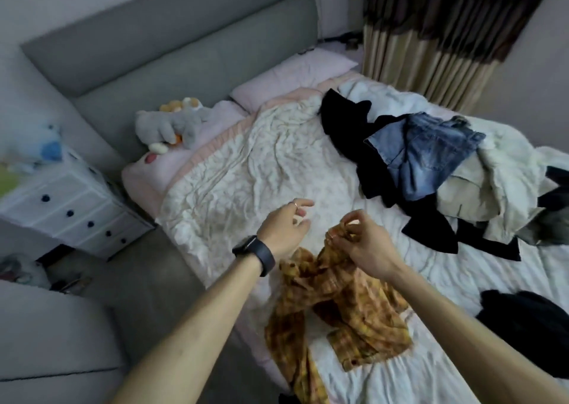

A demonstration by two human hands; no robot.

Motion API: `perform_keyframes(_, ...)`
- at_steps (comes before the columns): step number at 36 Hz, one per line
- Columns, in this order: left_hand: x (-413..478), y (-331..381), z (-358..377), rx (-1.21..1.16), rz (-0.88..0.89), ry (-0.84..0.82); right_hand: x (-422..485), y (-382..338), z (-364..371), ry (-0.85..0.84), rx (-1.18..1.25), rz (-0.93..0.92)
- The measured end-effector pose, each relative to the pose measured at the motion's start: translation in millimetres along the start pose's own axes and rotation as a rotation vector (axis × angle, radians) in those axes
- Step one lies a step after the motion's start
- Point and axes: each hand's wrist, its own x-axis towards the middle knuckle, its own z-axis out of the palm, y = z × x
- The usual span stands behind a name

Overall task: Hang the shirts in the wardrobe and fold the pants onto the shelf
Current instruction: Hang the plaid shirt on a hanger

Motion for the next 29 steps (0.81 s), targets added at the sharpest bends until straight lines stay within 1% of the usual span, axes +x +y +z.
perform_keyframes(2,-3.2,34.9,-9.8,0.136,0.107,-0.025,-7.9,-23.4,-27.5,-0.073,-0.059,-0.093)
perform_keyframes(4,-13.5,66.7,-15.1,0.23,0.194,-0.071,-18.4,-48.7,-54.4,-0.108,-0.106,-0.189)
perform_keyframes(7,-28.1,108.9,-22.0,0.256,0.226,-0.095,-32.4,-87.6,-94.4,-0.121,-0.17,-0.306)
perform_keyframes(10,-47.3,141.2,-36.9,0.189,0.221,-0.043,-44.5,-119.2,-131.8,-0.111,-0.222,-0.392)
perform_keyframes(13,-71.7,152.2,-54.5,0.11,0.221,0.02,-53.1,-143.0,-153.2,-0.131,-0.225,-0.471)
perform_keyframes(16,-96.0,150.6,-69.9,0.041,0.234,0.061,-57.2,-164.1,-156.5,-0.148,-0.24,-0.541)
perform_keyframes(20,-122.2,138.8,-83.7,-0.145,0.24,0.098,-60.8,-191.8,-148.9,-0.168,-0.228,-0.594)
perform_keyframes(22,-134.8,132.5,-89.8,-0.19,0.231,0.171,-62.5,-205.9,-143.9,-0.166,-0.222,-0.63)
perform_keyframes(24,-150.2,126.8,-94.3,-0.184,0.234,0.267,-65.7,-220.1,-137.1,-0.166,-0.213,-0.667)
perform_keyframes(26,-173.2,117.5,-96.7,-0.17,0.235,0.391,-71.2,-236.9,-123.3,-0.194,-0.211,-0.727)
perform_keyframes(29,-213.5,100.8,-95.2,-0.054,0.2,0.596,-79.2,-253.9,-99.4,-0.212,-0.287,-0.832)
